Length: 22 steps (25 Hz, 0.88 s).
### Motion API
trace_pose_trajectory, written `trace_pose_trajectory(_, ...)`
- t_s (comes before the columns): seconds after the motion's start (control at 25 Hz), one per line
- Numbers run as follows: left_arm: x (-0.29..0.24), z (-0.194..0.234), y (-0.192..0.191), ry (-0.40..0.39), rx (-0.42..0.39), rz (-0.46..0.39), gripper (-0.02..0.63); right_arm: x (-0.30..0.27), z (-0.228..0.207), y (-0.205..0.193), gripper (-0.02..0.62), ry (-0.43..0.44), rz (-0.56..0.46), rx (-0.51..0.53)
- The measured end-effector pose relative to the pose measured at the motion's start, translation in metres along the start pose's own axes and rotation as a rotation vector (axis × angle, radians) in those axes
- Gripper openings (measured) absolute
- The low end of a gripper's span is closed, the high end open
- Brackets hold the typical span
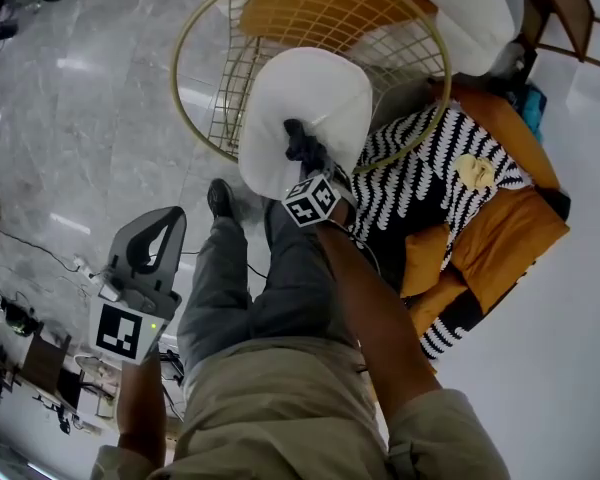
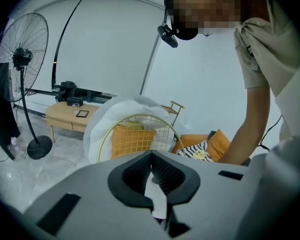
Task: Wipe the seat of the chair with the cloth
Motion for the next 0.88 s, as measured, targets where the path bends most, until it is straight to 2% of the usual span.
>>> trace_pose_trajectory(0.16, -0.001, 0.000, 0.003, -0.003, -0.006, -0.005, 0.015, 0.027, -0.059, -0.043, 0.077, -0.156, 0.034, -0.096)
trace_pose_trajectory(0.24, -0.002, 0.001, 0.003, -0.004, -0.008, -0.005, 0.015, 0.033, -0.070, -0.053, 0.077, -0.186, 0.049, -0.126)
trace_pose_trajectory(0.32, -0.003, 0.001, 0.004, -0.007, -0.008, -0.005, 0.015, 0.033, -0.066, -0.055, 0.077, -0.178, 0.059, -0.144)
trace_pose_trajectory(0.44, -0.004, 0.001, 0.004, -0.010, -0.006, -0.004, 0.015, 0.022, -0.038, -0.042, 0.075, -0.116, 0.051, -0.123)
trace_pose_trajectory(0.76, -0.006, 0.003, -0.004, -0.011, 0.004, 0.017, 0.015, -0.012, 0.093, 0.038, 0.077, 0.195, 0.002, -0.027)
trace_pose_trajectory(0.88, -0.007, 0.004, -0.007, -0.008, 0.008, 0.022, 0.015, -0.010, 0.127, 0.062, 0.077, 0.264, -0.033, 0.037)
Point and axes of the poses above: the fingertips, and each gripper's own axes: x backward along the fingers, z to its left, y out of its top, the point moved 6 cm from there along x, backward along the fingers, and after that the axes turned 1 degree about -x, right-handed, at the moved point
